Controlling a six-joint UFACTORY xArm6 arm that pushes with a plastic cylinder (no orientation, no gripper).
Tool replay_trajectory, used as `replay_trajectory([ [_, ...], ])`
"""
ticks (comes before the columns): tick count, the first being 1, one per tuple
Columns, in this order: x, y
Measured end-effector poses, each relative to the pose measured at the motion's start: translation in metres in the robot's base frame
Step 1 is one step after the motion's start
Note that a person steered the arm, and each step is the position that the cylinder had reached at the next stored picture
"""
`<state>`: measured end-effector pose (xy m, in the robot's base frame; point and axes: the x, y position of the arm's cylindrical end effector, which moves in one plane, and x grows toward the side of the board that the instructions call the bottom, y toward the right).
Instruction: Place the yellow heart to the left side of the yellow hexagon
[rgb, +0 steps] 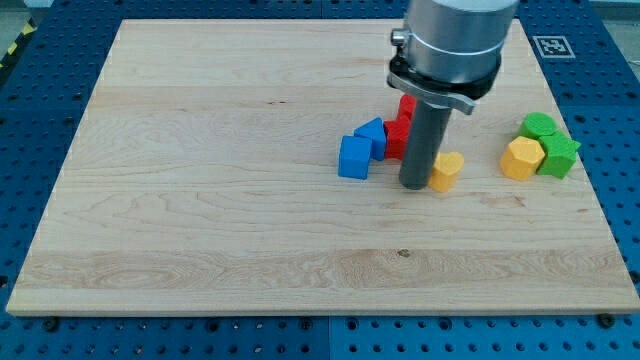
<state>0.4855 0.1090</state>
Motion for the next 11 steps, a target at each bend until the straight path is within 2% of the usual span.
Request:
replay_trajectory([
  [1, -0.001, 0.037],
  [2, 0.015, 0.038],
  [5, 0.015, 0.049],
  [7, 0.018, 0.1],
  [9, 0.018, 0.066],
  [11, 0.016, 0.059],
])
